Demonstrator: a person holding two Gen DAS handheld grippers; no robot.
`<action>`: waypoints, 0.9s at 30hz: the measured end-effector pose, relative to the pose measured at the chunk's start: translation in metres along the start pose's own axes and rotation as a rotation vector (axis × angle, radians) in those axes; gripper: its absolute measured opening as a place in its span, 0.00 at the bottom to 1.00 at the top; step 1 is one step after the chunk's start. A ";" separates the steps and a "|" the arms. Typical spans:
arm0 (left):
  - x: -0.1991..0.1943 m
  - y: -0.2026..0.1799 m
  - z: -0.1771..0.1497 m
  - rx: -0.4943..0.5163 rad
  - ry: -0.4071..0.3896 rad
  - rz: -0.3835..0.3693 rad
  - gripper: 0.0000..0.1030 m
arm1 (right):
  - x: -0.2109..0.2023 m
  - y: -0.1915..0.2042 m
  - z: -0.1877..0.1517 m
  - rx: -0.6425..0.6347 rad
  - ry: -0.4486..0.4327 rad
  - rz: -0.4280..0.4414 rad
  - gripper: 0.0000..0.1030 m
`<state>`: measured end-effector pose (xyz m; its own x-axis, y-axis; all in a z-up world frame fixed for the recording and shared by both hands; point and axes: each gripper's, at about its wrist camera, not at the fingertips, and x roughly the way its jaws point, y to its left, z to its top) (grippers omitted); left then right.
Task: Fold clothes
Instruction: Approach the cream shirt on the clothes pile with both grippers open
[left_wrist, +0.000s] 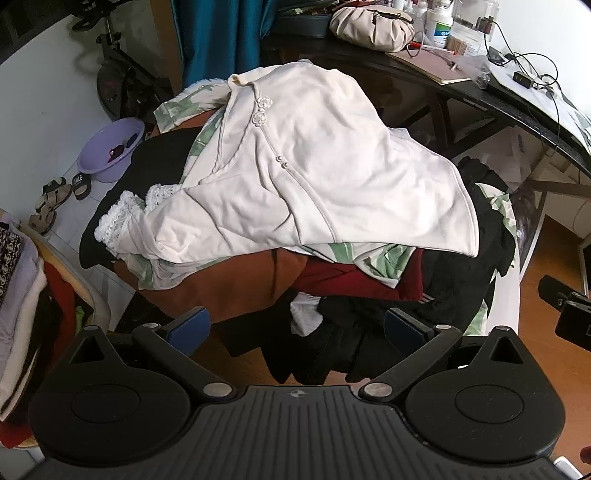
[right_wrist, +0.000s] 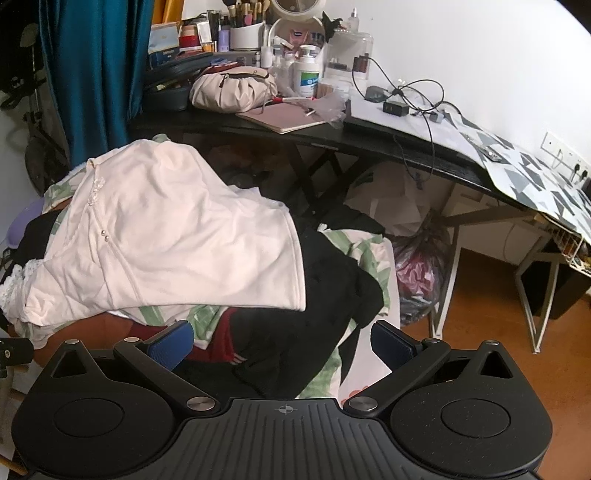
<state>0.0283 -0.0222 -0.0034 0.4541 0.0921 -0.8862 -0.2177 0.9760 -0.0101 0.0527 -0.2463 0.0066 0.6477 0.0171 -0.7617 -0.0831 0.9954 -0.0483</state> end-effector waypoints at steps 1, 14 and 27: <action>0.001 -0.002 0.000 0.000 0.000 -0.004 0.99 | 0.001 -0.002 0.001 0.002 0.001 -0.003 0.99; 0.007 -0.016 0.008 -0.026 0.003 0.001 0.99 | 0.012 -0.014 0.009 -0.018 0.002 -0.001 0.99; 0.018 -0.026 0.014 -0.026 0.030 0.017 0.99 | 0.028 -0.028 0.011 0.018 0.035 0.011 0.99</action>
<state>0.0548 -0.0431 -0.0127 0.4242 0.1019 -0.8998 -0.2472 0.9689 -0.0068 0.0811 -0.2723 -0.0060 0.6201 0.0253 -0.7842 -0.0764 0.9967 -0.0283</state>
